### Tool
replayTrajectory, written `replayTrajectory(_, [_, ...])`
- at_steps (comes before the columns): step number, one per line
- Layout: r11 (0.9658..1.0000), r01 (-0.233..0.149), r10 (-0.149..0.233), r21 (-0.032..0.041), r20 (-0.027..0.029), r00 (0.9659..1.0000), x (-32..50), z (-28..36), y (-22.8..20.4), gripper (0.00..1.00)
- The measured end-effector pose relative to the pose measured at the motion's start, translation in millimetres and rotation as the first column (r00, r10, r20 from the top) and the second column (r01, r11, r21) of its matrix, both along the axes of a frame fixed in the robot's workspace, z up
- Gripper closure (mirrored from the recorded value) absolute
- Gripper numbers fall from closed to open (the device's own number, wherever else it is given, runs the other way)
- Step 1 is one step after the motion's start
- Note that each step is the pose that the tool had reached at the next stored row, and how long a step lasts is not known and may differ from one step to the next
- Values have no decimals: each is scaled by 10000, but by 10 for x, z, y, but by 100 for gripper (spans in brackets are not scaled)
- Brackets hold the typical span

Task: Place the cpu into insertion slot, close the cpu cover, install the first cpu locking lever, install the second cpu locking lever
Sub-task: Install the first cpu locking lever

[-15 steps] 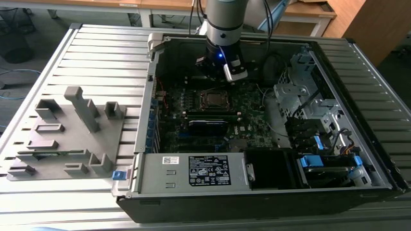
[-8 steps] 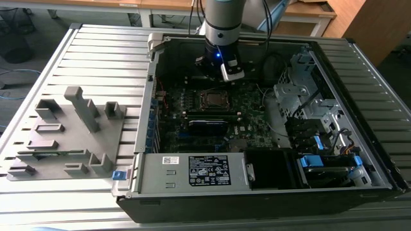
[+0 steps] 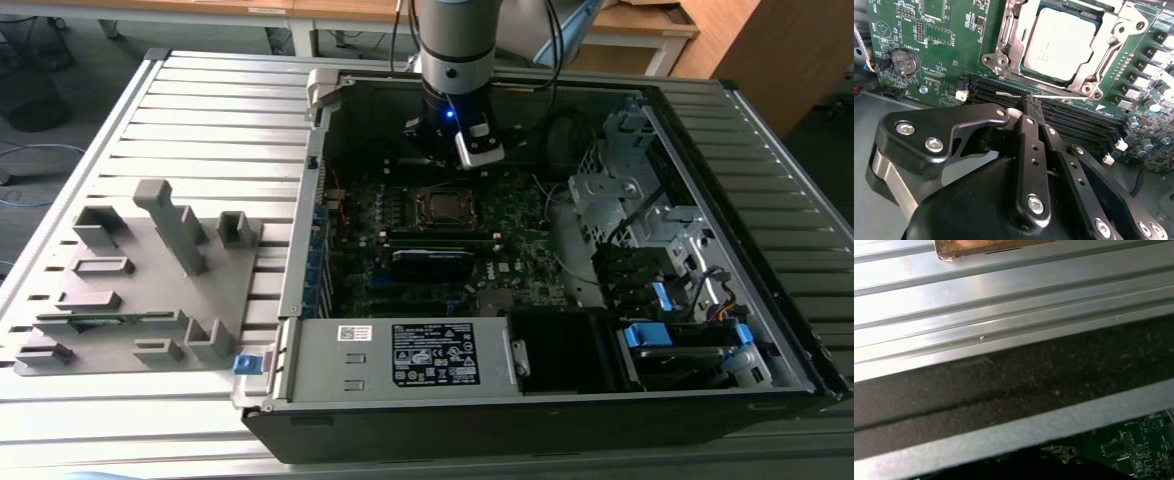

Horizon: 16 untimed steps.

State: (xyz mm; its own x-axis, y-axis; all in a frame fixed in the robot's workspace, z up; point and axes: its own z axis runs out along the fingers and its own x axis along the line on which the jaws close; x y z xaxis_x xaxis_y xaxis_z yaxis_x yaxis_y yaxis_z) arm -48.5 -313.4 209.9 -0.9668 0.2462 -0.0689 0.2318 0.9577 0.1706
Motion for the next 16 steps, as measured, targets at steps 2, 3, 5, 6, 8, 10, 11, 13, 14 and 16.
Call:
replayTrajectory(2, [10000,3,-3,-1,25,10000,-1,-3,-1,89])
replayTrajectory(3, [10000,4,-3,-1,49,10000,-2,-7,-1,89])
replayTrajectory(5, [10000,2,-2,0,111,9999,-1,-17,-1,89])
replayTrajectory(6, [10000,2,-2,0,146,9999,-1,-21,-1,89])
replayTrajectory(8, [10000,2,-2,-1,209,9998,-1,-27,-1,89])
replayTrajectory(10, [10000,2,-2,-1,282,9996,-4,-33,0,89])
replayTrajectory(11, [10000,2,-2,-1,323,9995,-9,-37,0,89])
replayTrajectory(13, [10000,2,-2,-2,407,9992,-20,-45,0,89])
replayTrajectory(14, [10000,2,-2,-1,443,9990,-25,-49,0,89])
replayTrajectory(16, [10000,3,-3,0,507,9987,-35,-56,0,89])
